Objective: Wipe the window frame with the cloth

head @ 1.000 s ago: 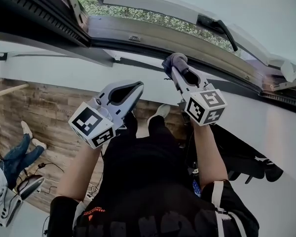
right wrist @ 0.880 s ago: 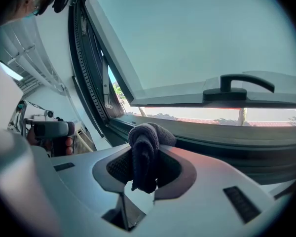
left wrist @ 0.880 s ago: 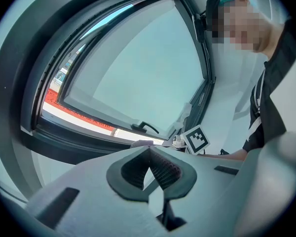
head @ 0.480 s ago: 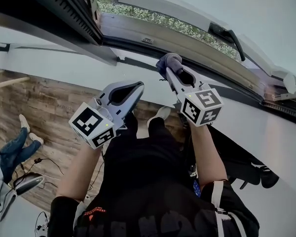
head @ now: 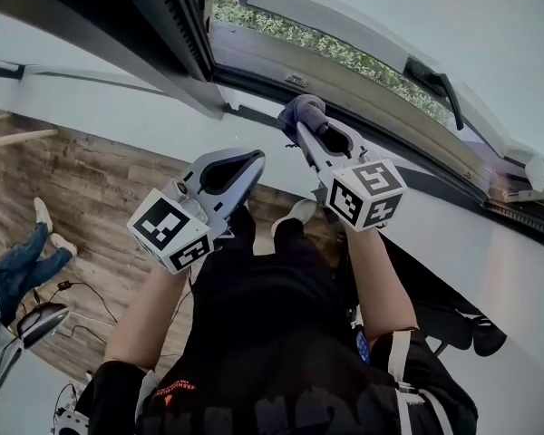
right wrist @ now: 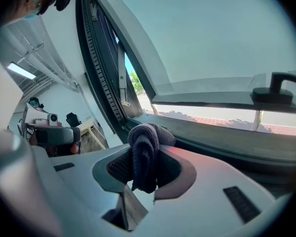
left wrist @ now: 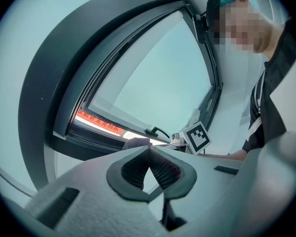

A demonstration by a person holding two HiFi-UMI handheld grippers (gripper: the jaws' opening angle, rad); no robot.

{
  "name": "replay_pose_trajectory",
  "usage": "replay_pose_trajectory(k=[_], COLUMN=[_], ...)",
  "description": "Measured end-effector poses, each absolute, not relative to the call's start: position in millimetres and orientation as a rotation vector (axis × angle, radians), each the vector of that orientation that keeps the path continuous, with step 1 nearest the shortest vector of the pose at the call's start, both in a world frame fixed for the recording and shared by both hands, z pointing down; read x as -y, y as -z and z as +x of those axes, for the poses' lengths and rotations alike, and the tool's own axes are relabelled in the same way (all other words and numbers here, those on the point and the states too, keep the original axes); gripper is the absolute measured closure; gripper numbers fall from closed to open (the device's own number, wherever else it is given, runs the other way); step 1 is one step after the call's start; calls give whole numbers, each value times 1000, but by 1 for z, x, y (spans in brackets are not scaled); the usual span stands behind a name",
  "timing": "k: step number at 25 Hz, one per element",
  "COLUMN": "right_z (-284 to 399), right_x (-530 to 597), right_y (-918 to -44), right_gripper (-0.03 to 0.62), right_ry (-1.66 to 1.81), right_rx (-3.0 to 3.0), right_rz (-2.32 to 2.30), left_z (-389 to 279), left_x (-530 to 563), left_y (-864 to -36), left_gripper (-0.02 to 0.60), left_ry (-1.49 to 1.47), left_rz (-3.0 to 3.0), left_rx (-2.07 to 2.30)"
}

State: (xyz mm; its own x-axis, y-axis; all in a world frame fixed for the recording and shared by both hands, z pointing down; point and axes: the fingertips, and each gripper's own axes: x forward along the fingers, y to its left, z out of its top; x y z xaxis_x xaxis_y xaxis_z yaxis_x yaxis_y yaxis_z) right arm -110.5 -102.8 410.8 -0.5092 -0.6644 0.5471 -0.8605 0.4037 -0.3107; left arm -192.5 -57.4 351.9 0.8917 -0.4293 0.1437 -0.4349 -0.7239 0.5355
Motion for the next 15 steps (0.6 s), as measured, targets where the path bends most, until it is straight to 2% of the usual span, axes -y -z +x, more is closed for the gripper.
replay_pose_trajectory(k=[15], right_z=[-154], right_x=[120], right_y=[-412], right_gripper=[497], right_ry=[-801], right_rx=[2374], right_rz=[1236], left_z=[-223], left_x=[64], left_y=[-357], left_gripper=[563], left_ry=[6], left_rz=[2452], left_rx=[686])
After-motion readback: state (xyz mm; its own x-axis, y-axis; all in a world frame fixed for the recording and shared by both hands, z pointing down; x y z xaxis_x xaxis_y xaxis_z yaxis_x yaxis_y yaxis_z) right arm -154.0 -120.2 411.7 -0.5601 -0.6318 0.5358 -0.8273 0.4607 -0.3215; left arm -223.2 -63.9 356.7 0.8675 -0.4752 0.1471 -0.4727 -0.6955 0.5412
